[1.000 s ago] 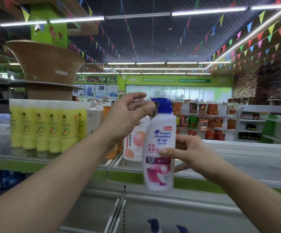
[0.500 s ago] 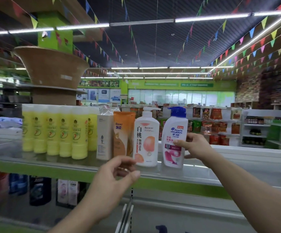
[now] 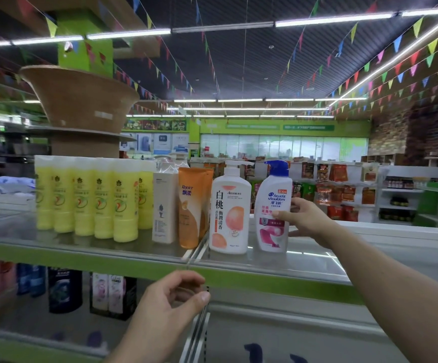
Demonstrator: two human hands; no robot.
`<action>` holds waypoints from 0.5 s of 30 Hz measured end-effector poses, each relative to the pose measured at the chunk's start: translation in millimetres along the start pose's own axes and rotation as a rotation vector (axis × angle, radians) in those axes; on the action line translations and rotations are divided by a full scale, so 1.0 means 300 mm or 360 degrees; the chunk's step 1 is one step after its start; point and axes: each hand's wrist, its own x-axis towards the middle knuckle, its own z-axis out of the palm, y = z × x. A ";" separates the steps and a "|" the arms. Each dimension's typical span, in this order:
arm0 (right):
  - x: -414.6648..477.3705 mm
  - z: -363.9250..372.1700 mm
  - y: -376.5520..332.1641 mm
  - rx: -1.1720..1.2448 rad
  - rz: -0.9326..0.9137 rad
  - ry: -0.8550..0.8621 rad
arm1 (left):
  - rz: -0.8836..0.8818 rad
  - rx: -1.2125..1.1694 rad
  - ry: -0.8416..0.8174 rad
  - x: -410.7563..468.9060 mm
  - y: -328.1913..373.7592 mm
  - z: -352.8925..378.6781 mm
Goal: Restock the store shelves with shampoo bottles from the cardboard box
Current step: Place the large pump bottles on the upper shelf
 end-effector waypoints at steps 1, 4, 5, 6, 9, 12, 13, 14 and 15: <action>0.001 -0.001 0.005 0.0000 -0.0006 -0.0005 | -0.0003 0.0000 -0.0004 -0.003 -0.004 0.002; 0.003 -0.007 0.017 0.0002 -0.0023 -0.0018 | -0.0022 -0.0021 0.0014 -0.017 -0.016 0.006; 0.004 -0.008 0.020 0.0002 -0.0023 -0.0026 | -0.0032 -0.0034 0.0030 -0.023 -0.022 0.006; 0.005 -0.011 0.021 0.0000 -0.0026 -0.0035 | -0.0040 -0.0046 0.0037 -0.028 -0.028 0.007; 0.002 -0.015 0.025 0.0009 -0.0043 -0.0067 | -0.0075 -0.0048 0.0015 -0.044 -0.053 0.012; -0.006 -0.011 0.026 0.0002 -0.0060 -0.0077 | -0.0112 -0.0072 -0.0021 -0.062 -0.081 0.029; -0.010 -0.009 0.027 -0.0002 -0.0061 -0.0074 | -0.0126 -0.0074 -0.0035 -0.069 -0.090 0.038; -0.018 -0.007 0.030 -0.0015 -0.0055 -0.0066 | -0.0139 -0.0072 -0.0049 -0.078 -0.101 0.047; -0.032 -0.004 0.032 -0.0045 -0.0047 -0.0052 | -0.0154 -0.0072 -0.0059 -0.087 -0.113 0.058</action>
